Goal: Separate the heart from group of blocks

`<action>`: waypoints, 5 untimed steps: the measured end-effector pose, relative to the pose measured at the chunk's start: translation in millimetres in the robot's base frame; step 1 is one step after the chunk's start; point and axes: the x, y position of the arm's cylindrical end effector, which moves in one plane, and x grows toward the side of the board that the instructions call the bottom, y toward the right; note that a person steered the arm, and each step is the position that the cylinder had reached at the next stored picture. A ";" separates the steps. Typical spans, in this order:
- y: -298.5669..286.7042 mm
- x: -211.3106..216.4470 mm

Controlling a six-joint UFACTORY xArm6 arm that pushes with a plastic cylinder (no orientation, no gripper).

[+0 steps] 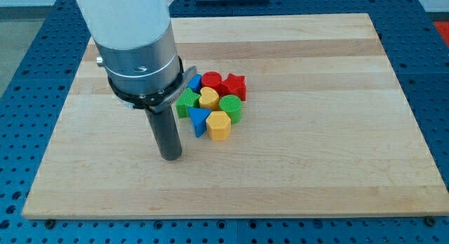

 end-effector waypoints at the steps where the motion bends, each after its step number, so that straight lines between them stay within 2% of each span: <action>1: -0.9 0.0; 2: -1.3 0.0; 3: 29.8 2.1; 5: 126.4 -8.8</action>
